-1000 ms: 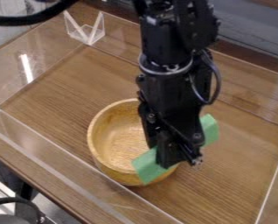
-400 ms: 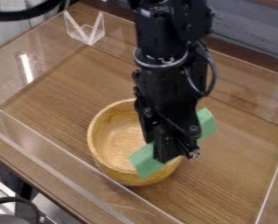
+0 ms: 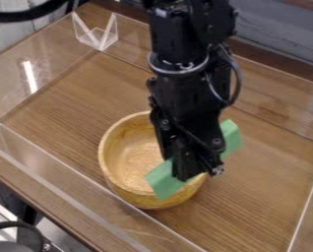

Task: Put the green block in the brown bowl

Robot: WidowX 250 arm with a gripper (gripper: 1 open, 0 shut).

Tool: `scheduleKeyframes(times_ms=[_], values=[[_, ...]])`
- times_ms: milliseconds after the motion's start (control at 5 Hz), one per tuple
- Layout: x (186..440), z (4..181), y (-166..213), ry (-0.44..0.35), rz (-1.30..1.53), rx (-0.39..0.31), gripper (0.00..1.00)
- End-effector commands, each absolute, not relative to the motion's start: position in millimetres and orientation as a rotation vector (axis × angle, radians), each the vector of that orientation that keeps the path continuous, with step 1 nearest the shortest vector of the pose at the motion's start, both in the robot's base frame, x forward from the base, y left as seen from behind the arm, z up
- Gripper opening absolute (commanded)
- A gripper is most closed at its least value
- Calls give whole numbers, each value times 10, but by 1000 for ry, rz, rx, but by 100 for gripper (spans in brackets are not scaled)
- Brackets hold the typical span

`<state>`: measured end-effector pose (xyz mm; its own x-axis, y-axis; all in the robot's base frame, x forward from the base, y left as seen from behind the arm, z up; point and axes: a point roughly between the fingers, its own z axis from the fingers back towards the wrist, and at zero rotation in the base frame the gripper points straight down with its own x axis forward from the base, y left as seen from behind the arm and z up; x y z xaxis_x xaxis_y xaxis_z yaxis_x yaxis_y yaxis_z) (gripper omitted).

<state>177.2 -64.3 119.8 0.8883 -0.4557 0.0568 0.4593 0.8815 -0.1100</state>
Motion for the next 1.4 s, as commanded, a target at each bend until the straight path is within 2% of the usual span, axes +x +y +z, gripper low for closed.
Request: scheduleKeyframes(times_ms=[0, 1200], values=[[1874, 1339, -636, -98, -463, -127, 0], [1968, 1373, -601, -119, -418, -130, 0]])
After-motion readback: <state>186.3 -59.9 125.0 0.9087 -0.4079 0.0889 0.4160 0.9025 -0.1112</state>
